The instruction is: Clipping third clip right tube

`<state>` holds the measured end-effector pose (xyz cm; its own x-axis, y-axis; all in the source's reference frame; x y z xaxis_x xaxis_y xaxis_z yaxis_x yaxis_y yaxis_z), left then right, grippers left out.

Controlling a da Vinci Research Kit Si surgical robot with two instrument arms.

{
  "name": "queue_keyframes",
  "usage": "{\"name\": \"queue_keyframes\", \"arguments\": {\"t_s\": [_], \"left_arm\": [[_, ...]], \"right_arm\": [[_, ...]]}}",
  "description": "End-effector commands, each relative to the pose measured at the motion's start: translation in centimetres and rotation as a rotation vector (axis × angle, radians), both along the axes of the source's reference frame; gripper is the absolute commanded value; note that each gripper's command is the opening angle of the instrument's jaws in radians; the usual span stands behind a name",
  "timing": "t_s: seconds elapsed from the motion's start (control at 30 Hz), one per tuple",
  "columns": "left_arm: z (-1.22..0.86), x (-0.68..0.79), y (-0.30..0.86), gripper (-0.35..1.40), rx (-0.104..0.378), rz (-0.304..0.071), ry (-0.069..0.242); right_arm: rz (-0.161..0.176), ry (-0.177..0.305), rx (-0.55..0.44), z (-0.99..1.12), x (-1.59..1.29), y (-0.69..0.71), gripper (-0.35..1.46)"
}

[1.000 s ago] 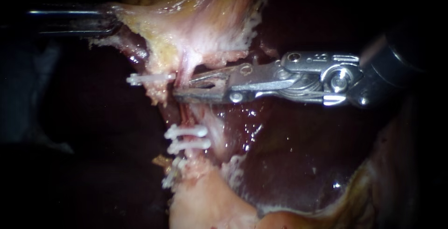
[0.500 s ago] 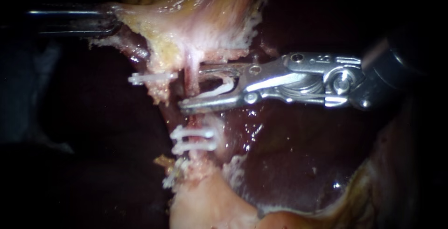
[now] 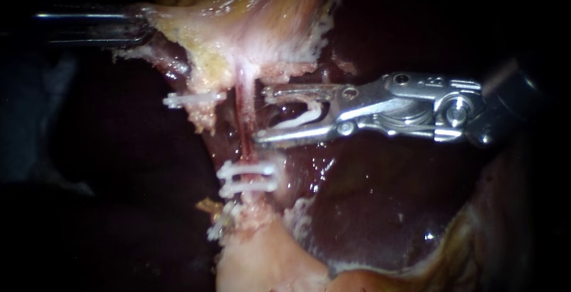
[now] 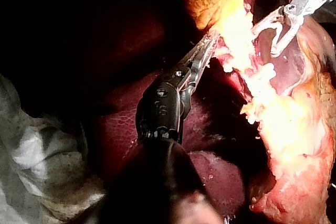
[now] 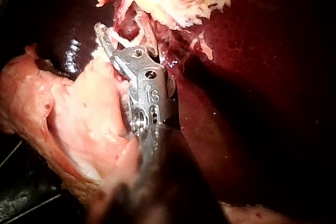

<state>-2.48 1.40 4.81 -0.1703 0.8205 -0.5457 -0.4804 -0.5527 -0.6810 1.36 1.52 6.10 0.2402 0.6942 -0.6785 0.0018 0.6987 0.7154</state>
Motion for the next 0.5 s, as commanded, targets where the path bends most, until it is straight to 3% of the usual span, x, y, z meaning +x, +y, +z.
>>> {"name": "queue_keyframes", "arguments": {"t_s": [0.03, 0.2, 0.5], "left_arm": [[0.00, 0.00, 0.00, -0.35, 0.000, 0.000, 0.000], [0.00, 0.00, 0.00, -0.35, 0.000, 0.000, 0.000], [0.00, 0.00, 0.00, -0.35, 0.000, 0.000, 0.000]], "right_arm": [[0.003, 0.012, 0.013, 0.02, 0.03, -0.01, 0.50], [-0.010, 0.058, 0.053, 0.04, 0.13, -0.01, 0.50], [-0.006, 0.057, 0.064, 0.21, 0.47, -0.04, 0.50]]}}
